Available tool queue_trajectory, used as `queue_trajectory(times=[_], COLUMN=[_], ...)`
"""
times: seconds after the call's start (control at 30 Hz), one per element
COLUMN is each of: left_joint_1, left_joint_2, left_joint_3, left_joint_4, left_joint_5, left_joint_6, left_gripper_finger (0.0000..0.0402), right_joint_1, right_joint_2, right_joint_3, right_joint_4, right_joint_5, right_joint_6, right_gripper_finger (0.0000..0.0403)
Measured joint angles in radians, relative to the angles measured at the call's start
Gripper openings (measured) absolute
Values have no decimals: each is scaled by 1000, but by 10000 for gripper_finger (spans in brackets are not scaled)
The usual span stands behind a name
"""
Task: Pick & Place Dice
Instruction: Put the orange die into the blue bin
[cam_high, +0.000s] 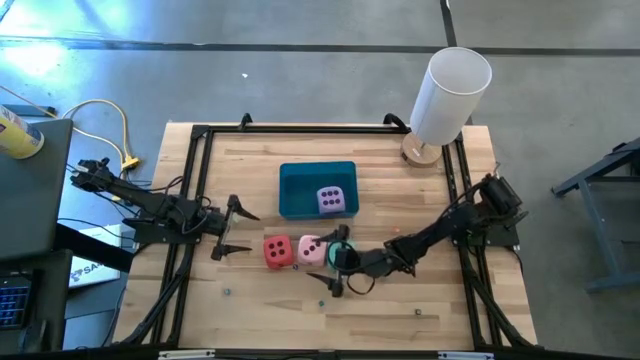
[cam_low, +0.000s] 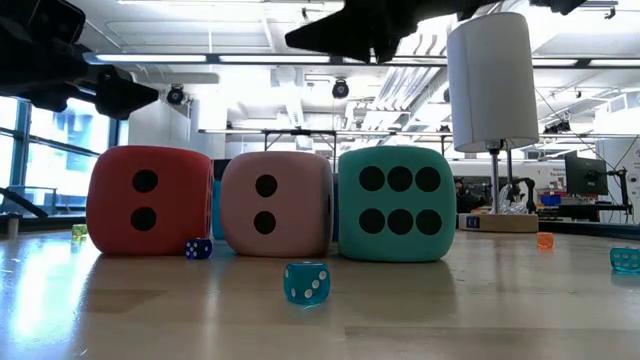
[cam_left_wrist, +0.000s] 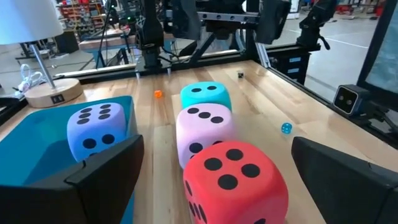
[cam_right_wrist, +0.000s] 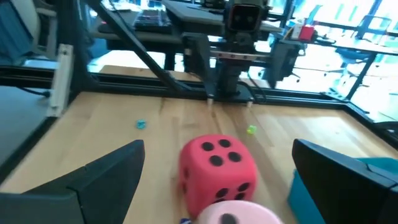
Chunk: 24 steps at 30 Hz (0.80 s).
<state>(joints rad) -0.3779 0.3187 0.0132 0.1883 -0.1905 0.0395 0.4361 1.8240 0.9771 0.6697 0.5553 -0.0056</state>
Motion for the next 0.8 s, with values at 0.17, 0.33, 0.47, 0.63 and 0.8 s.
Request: queue_trajectory(times=[0.17,0.33,0.47,0.63,0.8], left_joint_1=[0,-26,-77,-155,-239], left_joint_2=[0,13,80,228,355], left_joint_3=[1,76,201,341,403], left_joint_4=[21,-86,-224,-370,-397], left_joint_5=[8,-3,-74,-109,-234], left_joint_6=[-8,112,54,-18,-152], left_gripper_finger=[399,399,399,399,399], right_joint_1=[-36,-62,-75,-84,-77], right_joint_2=[0,0,0,0,0], right_joint_3=[0,0,0,0,0], right_joint_4=[-1,0,11,26,30], right_joint_5=[-20,-85,-122,-146,-171], right_joint_6=[-13,-33,-48,-48,-22], right_gripper_finger=[400,400,400,400,400])
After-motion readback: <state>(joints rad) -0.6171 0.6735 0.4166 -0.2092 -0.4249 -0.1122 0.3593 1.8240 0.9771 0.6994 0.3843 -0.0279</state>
